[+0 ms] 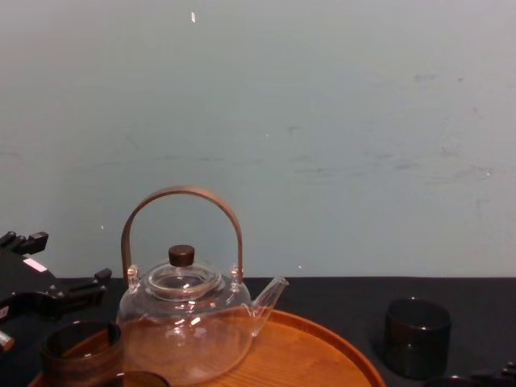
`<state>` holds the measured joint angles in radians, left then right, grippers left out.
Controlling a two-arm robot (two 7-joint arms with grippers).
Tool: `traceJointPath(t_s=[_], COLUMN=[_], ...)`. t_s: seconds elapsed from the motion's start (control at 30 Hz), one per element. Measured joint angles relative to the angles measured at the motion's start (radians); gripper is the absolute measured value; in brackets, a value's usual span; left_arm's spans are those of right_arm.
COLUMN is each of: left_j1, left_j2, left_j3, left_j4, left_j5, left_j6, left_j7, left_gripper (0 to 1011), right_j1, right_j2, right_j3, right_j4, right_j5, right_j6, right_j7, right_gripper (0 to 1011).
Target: Pick up the glass from the table and place it on the tray.
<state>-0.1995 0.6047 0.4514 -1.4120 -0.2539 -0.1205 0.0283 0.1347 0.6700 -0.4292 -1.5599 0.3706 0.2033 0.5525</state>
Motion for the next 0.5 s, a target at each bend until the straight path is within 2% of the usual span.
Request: traceJointPath(t_s=[0.5], left_j1=[0.0], left_j2=[0.0], left_j3=[0.0], left_j4=[0.0], left_j5=[0.0], left_j6=[0.0], left_j7=[0.0], left_gripper=[1001], right_j1=[0.01], right_j2=[-0.008], right_j3=[-0.014], right_j4=[0.005], right_j5=[-0.011], right_j6=[0.014], right_j7=[-0.009], right_gripper=[1002])
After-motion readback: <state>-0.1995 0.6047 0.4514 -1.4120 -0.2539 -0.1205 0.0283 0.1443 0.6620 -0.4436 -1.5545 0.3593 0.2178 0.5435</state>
